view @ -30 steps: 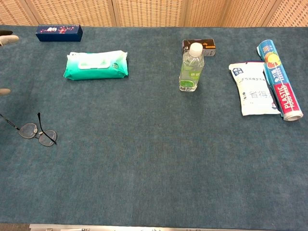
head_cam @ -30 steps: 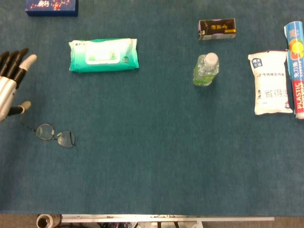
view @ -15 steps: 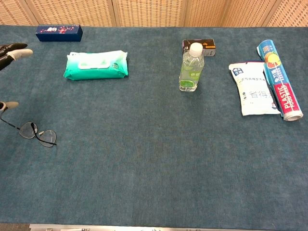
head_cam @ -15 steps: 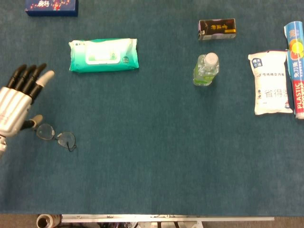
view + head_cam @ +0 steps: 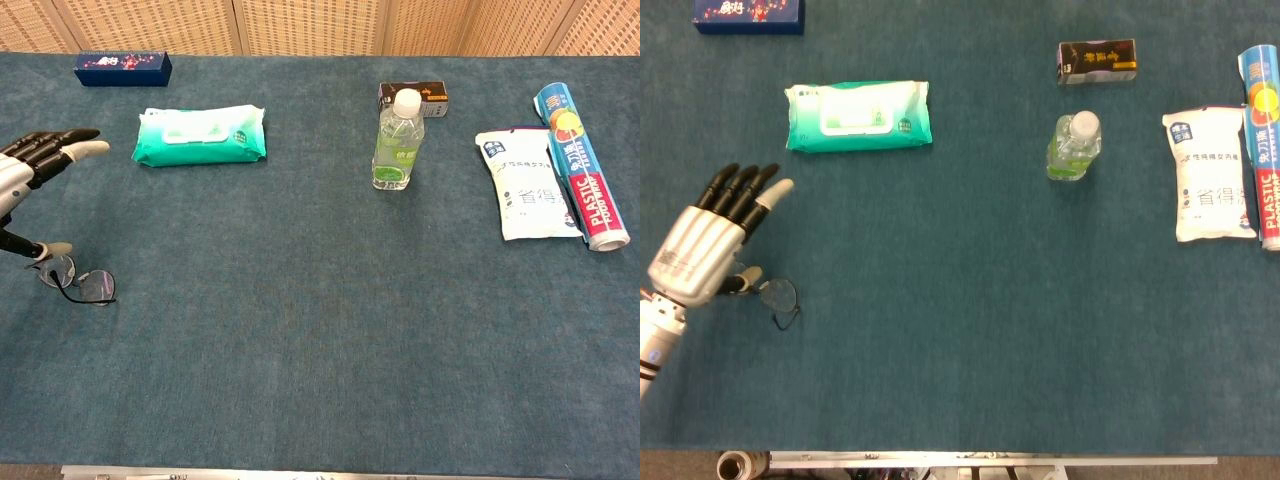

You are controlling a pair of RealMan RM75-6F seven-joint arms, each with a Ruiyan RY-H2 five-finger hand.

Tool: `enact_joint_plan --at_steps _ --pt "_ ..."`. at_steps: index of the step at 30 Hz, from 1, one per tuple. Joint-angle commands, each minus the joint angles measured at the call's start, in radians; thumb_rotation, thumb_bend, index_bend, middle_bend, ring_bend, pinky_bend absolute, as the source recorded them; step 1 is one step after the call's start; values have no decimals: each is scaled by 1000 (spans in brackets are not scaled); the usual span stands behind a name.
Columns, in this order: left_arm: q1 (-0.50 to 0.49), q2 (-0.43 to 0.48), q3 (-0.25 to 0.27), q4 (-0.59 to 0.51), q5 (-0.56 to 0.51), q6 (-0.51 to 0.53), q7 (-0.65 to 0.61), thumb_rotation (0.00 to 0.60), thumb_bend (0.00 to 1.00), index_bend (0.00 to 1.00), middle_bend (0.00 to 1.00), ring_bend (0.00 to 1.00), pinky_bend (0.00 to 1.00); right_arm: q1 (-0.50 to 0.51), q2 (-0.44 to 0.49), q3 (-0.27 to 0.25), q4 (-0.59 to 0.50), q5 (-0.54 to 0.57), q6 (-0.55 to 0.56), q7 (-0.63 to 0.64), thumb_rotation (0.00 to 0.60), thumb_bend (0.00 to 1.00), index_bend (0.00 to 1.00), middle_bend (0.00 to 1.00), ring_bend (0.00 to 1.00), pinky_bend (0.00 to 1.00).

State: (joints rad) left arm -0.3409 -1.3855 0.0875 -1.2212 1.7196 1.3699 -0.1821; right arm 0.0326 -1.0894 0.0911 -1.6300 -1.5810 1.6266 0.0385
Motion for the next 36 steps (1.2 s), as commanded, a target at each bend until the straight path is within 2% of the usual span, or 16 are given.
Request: enact_joint_plan --at_steps 1,15,36 --pt "-4 -11 4 3 4 -7 3 600 0 0 0 0 30 0 1 0 0 -1 1 1 600 12 143 201 174 325" --pt "-22 -48 9 5 5 -39 26 600 0 0 0 0 30 -4 5 1 -4 -3 9 7 600 11 143 201 174 325" --pt "-40 0 2 -95 5 -45 97 600 0 0 0 0 30 -7 10 1 -9 -12 18 18 600 12 143 201 174 326"
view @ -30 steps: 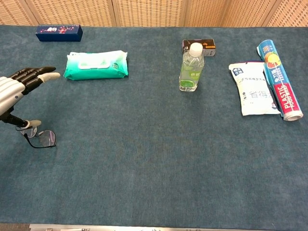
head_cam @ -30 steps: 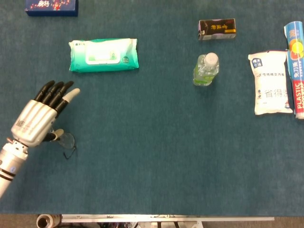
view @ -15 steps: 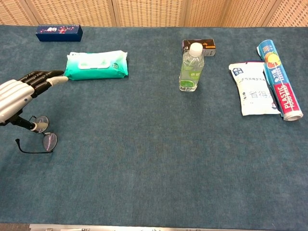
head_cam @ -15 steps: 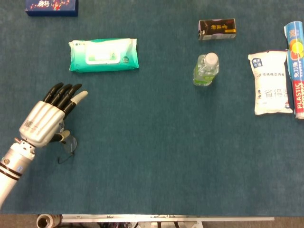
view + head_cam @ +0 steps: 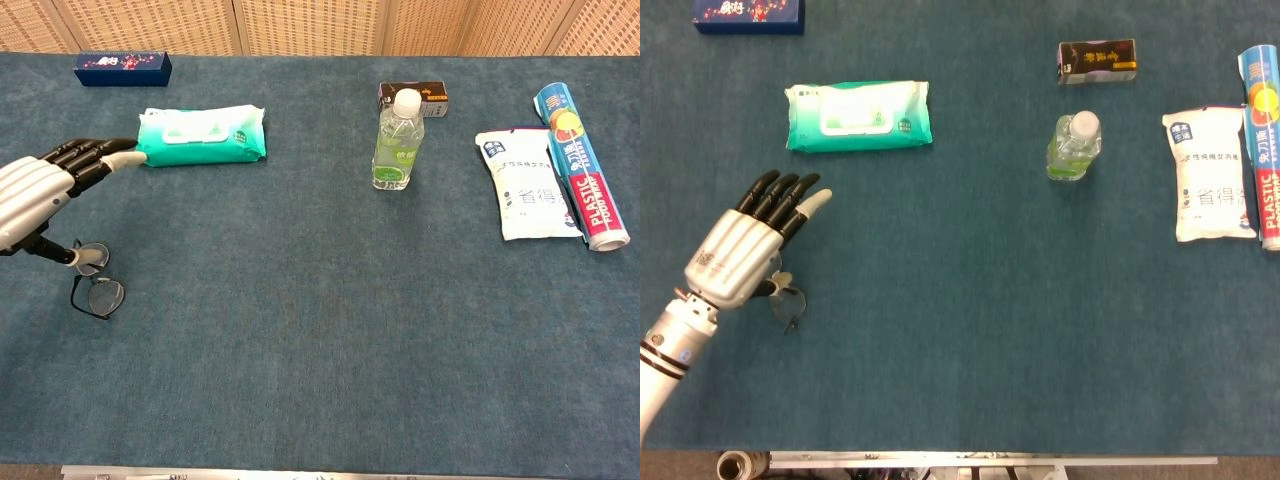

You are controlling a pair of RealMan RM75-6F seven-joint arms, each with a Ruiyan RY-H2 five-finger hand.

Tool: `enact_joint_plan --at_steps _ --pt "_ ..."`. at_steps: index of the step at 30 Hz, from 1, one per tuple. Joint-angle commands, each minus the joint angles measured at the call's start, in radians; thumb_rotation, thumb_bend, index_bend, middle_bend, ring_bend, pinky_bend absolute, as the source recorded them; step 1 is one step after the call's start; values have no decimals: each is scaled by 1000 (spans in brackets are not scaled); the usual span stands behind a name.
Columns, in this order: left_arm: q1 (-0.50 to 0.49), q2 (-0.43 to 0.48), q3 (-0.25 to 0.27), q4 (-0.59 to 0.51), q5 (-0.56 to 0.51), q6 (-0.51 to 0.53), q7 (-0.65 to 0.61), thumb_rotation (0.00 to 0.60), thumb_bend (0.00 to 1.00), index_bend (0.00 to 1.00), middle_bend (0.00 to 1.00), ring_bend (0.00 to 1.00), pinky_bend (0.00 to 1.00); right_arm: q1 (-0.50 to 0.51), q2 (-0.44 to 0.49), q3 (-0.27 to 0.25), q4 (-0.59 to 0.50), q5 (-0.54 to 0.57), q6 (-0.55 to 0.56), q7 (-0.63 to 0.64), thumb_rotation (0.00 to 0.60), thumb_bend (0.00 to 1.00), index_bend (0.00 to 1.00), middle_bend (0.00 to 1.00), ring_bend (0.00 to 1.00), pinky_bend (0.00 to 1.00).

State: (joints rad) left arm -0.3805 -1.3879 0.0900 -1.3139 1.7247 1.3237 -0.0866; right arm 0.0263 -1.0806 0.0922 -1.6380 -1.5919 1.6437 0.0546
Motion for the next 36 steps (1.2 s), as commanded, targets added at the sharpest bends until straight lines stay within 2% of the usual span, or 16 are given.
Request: enact_joint_plan --at_steps 1,10,21,36 --pt "-1 5 -2 -2 0 3 -1 600 0 0 0 0 30 -1 1 0 -1 -1 2 2 600 12 143 201 174 326" --pt "-11 24 -9 39 10 32 -102 600 0 0 0 0 30 1 -2 0 -3 -1 -2 -5 600 12 143 201 174 325" --pt "-18 -11 11 210 61 99 -272 600 0 0 0 0 30 4 -7 3 -2 7 -9 -16 600 12 143 201 174 325" --pt "-1 -51 43 320 67 117 -314 600 0 0 0 0 30 5 -9 2 -1 6 -12 -20 600 12 143 201 174 325"
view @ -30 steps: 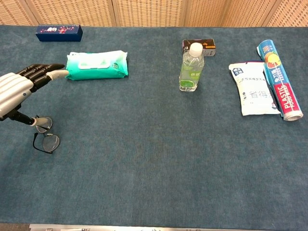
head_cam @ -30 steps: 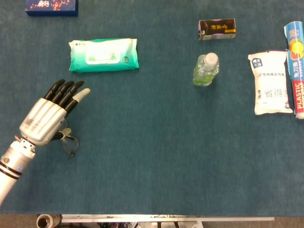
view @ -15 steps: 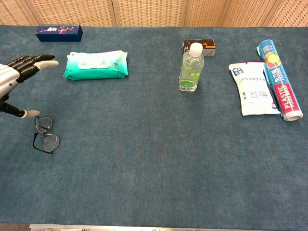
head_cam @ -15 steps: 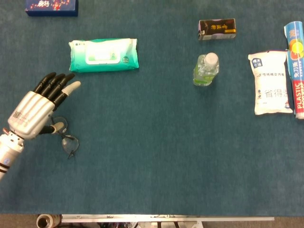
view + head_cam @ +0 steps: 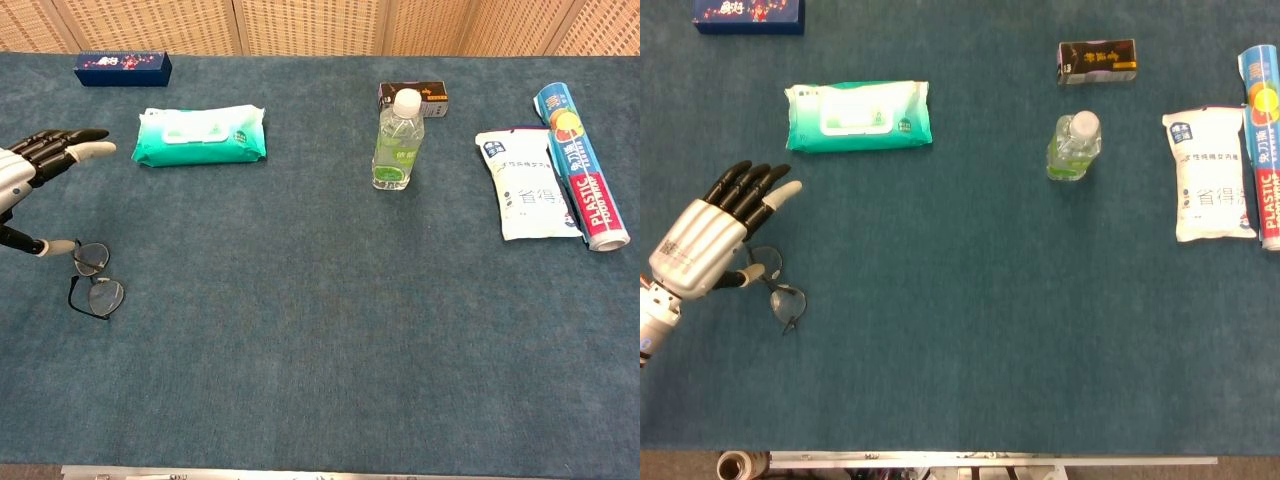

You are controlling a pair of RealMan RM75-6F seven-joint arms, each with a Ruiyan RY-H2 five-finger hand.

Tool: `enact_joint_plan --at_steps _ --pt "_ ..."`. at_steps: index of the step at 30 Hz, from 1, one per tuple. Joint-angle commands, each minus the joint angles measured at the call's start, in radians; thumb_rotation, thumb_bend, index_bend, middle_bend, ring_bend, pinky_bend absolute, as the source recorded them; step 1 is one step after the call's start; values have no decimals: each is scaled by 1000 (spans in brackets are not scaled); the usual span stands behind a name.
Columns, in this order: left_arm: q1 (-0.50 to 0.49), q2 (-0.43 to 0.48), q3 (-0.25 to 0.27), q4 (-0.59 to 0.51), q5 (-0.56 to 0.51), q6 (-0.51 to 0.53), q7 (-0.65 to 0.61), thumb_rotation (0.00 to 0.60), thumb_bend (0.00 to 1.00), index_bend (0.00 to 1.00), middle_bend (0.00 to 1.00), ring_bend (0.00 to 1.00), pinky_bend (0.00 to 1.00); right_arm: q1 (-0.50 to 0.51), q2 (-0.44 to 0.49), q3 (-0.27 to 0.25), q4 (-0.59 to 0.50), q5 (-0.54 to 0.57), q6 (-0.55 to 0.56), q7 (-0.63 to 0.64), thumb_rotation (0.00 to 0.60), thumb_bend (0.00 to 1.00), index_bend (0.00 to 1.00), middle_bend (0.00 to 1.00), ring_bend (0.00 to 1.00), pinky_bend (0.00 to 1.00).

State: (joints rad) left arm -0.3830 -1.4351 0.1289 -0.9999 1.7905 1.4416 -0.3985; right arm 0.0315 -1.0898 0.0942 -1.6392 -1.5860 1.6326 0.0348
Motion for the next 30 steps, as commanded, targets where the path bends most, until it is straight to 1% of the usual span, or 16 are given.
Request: enact_joint_plan --at_steps 1,14,30 --pt "3 -6 6 10 1 -1 -4 600 0 0 0 0 30 0 0 0 -1 0 -1 -1 600 12 143 201 174 325" --pt "13 -43 38 56 9 -14 -22 600 0 0 0 0 30 -1 1 0 -3 -1 2 1 600 12 143 202 174 325" --pt "14 -87 58 93 9 -47 5 600 0 0 0 0 30 -1 3 1 -5 0 4 4 600 12 143 202 174 325"
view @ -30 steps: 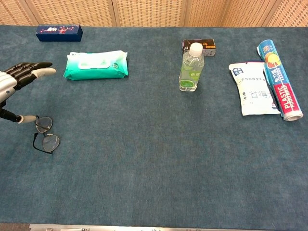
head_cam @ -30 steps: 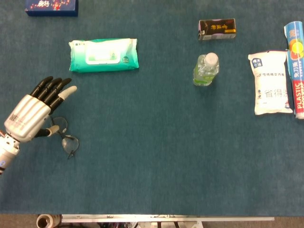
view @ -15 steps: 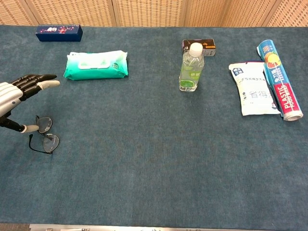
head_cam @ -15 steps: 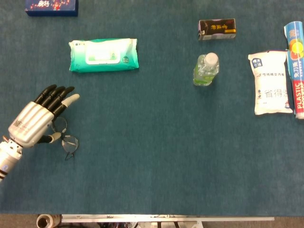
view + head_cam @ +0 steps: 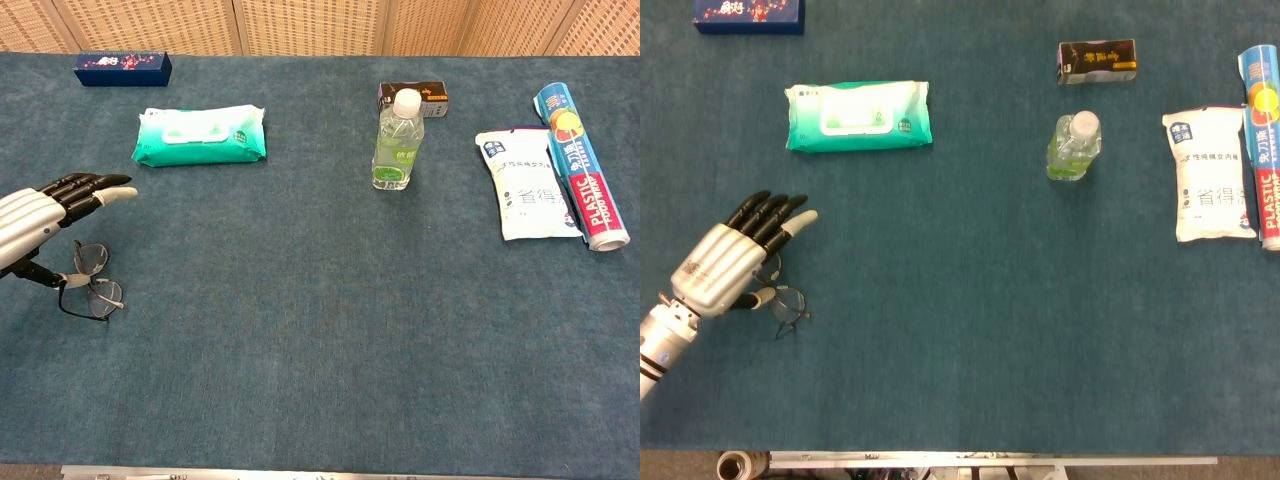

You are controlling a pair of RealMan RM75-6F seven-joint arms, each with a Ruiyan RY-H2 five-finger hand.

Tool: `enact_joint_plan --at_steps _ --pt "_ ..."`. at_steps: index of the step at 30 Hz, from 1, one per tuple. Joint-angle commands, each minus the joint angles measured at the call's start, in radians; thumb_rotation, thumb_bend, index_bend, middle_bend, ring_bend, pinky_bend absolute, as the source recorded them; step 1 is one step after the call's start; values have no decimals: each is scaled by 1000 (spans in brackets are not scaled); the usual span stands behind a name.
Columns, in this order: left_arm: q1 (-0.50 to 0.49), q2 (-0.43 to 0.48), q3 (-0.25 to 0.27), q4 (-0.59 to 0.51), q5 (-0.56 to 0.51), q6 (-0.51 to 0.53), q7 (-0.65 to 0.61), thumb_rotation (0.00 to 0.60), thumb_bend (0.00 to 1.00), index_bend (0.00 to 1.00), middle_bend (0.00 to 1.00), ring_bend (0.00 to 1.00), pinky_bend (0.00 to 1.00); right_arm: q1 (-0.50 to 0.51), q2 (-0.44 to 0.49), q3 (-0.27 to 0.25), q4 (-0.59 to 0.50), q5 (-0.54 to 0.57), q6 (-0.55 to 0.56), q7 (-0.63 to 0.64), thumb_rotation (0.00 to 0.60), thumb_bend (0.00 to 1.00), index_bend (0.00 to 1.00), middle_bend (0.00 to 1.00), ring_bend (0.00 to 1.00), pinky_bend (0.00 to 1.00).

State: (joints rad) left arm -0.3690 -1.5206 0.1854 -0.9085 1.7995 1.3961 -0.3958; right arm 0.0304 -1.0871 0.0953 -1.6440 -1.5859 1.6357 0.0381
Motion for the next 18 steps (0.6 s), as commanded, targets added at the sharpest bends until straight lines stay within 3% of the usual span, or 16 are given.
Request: enact_joint_plan --at_steps 1,7,18 --pt "0 -1 2 2 0 -2 4 600 0 0 0 0 30 0 1 0 0 0 1 2 600 11 143 202 174 325" --pt "-2 45 -15 -48 3 50 34 600 0 0 0 0 30 -2 4 1 -2 -1 5 8 600 12 143 201 174 325" --pt "14 240 -38 -303 -4 134 111 600 0 0 0 0 30 -5 5 -3 -5 -13 12 9 600 12 143 202 174 325"
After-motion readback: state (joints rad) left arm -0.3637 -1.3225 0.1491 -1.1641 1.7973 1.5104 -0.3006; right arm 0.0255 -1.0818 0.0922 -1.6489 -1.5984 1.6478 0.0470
